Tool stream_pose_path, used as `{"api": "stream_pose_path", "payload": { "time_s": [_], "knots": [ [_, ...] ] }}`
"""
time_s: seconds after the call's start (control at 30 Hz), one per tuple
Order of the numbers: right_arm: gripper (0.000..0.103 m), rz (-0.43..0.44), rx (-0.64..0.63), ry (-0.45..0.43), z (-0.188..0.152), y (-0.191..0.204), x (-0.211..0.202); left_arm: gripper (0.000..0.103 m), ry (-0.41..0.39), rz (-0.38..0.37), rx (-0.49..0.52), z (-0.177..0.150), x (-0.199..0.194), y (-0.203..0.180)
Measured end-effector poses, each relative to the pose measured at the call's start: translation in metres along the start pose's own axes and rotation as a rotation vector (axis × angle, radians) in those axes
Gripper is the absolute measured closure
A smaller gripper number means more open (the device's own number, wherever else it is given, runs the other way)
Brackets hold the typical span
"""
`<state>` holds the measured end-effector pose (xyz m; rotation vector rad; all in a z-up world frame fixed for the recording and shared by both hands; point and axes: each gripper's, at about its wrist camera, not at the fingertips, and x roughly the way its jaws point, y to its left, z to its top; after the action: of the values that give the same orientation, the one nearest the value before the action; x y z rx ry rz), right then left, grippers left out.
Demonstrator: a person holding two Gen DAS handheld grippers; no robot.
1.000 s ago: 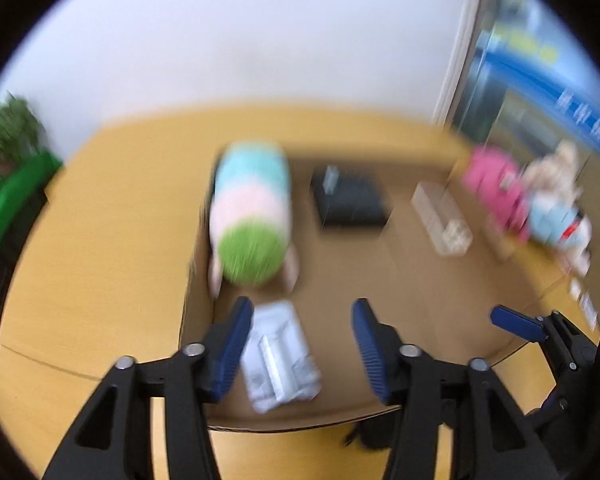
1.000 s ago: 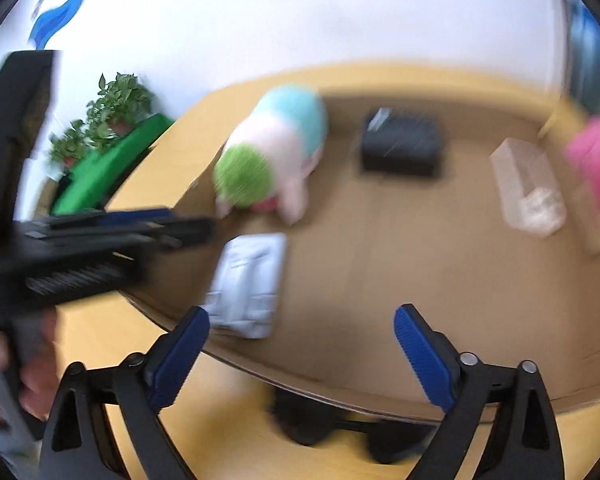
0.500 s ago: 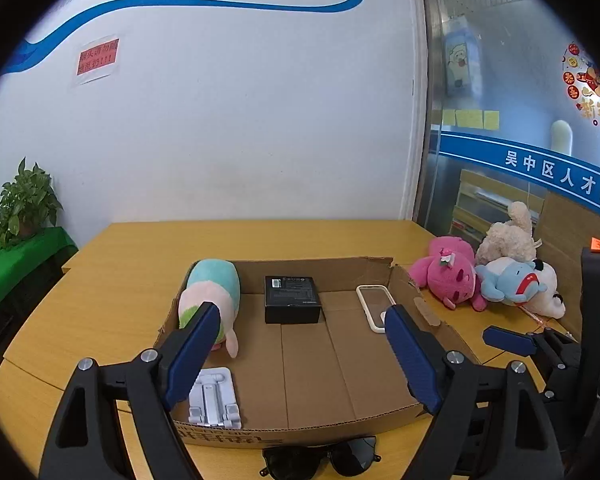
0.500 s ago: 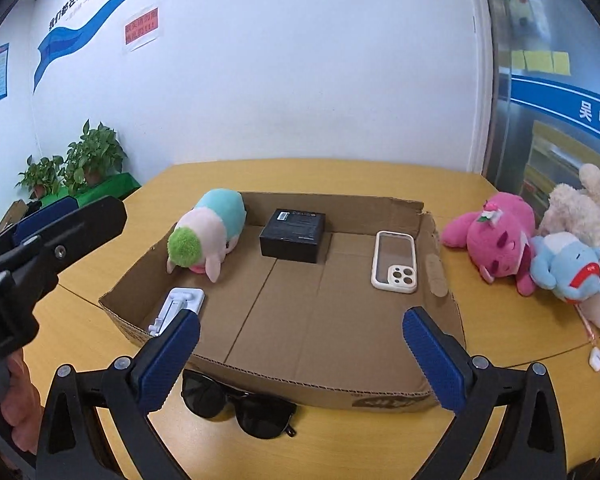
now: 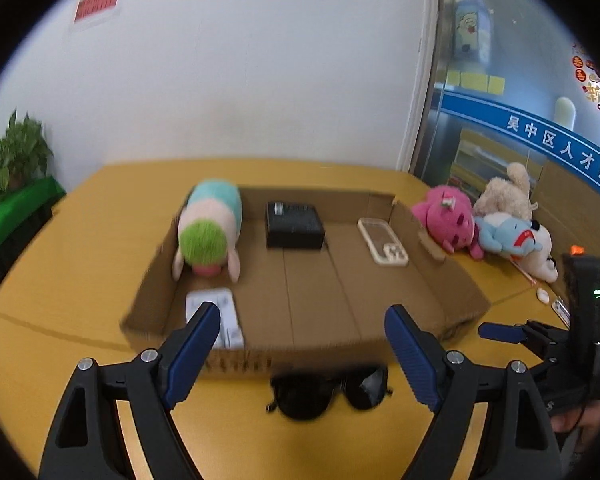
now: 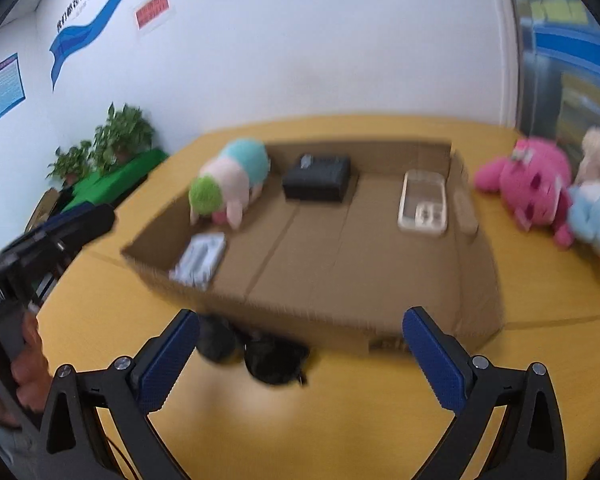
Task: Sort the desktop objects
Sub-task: 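Raise the right gripper and move it toward the black sunglasses, then close the right gripper on the black sunglasses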
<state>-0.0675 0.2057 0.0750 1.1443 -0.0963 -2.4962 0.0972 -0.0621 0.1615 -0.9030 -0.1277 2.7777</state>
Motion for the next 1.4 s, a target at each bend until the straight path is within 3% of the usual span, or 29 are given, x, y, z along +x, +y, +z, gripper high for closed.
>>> {"api": "stream_pose_path", "payload": {
  "time_s": [0.13,0.43,0.67,0.8,0.9,1.0,1.1,1.23,1.4],
  "knots": [
    [0.000,0.093,0.078,0.129,-0.032,-0.016,0.036,0.018,0.106,-0.034,-0.072,-0.035,0.013,0.019],
    [0.000,0.161,-0.048,0.150,-0.034,0.019,0.093,0.019,0.194,-0.038,-0.139,-0.065,0.027,0.037],
    [0.000,0.279,-0.159,0.169,-0.040,0.064,0.095,0.019,0.204,-0.025,-0.176,-0.069,0.028,0.055],
    [0.001,0.416,-0.214,0.180,-0.046,0.079,0.074,0.019,0.213,-0.033,-0.224,-0.072,0.029,0.068],
    [0.000,0.335,-0.232,0.127,-0.043,0.070,0.068,0.019,0.220,-0.039,-0.255,-0.074,0.030,0.074],
    [0.000,0.232,-0.122,0.145,-0.033,0.044,0.090,0.019,0.231,-0.050,-0.263,-0.075,0.033,0.073],
    [0.000,0.209,-0.084,0.170,-0.034,0.037,0.110,0.019,0.244,-0.049,-0.250,-0.076,0.037,0.068],
    [0.000,0.272,-0.103,0.166,-0.039,0.050,0.114,0.020,0.262,-0.058,-0.261,-0.078,0.041,0.068],
    [0.002,0.453,-0.202,0.212,-0.058,0.075,0.094,0.020,0.266,-0.053,-0.276,-0.080,0.036,0.078]
  ]
}}
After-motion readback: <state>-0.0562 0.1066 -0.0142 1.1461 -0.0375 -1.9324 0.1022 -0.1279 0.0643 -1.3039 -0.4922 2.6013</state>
